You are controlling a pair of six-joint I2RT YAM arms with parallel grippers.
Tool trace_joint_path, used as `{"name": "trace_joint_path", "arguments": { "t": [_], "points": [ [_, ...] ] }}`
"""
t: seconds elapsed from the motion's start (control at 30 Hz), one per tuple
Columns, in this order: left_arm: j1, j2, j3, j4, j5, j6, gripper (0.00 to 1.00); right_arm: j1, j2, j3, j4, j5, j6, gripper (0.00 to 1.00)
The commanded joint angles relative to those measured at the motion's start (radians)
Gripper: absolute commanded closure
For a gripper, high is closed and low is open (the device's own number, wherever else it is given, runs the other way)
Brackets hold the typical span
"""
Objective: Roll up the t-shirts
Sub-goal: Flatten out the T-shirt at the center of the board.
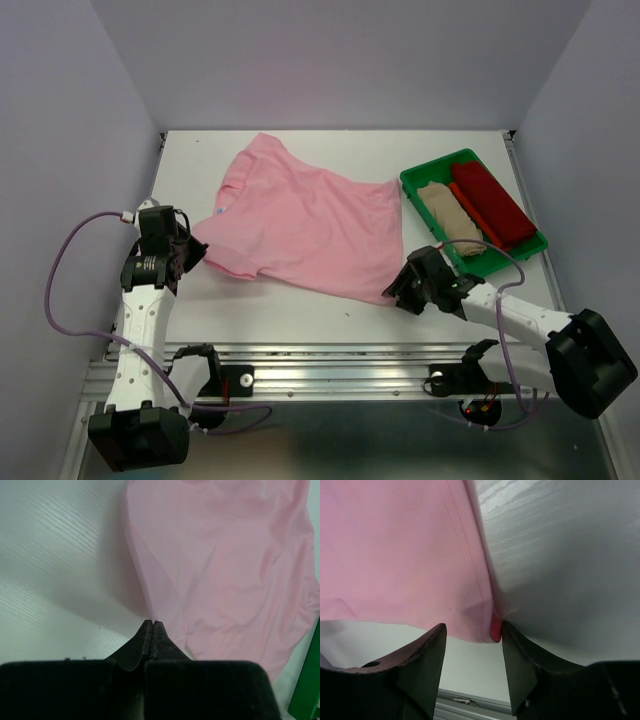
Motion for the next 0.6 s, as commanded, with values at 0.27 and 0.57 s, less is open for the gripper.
{"name": "trace_joint_path", "arguments": {
  "t": [0.27, 0.57],
  "points": [
    [-0.004, 0.009, 0.051, 0.037, 0.019, -0.012, 1.00, 0.012, 0.066, 0.090, 0.126, 0.103, -0.046, 0.99],
    [-0.002, 0.142, 0.460, 0.115, -0.051, 0.037, 1.00, 0.012, 0.033, 0.546, 0.077, 0.291, -0.359, 0.99]
  ]
}}
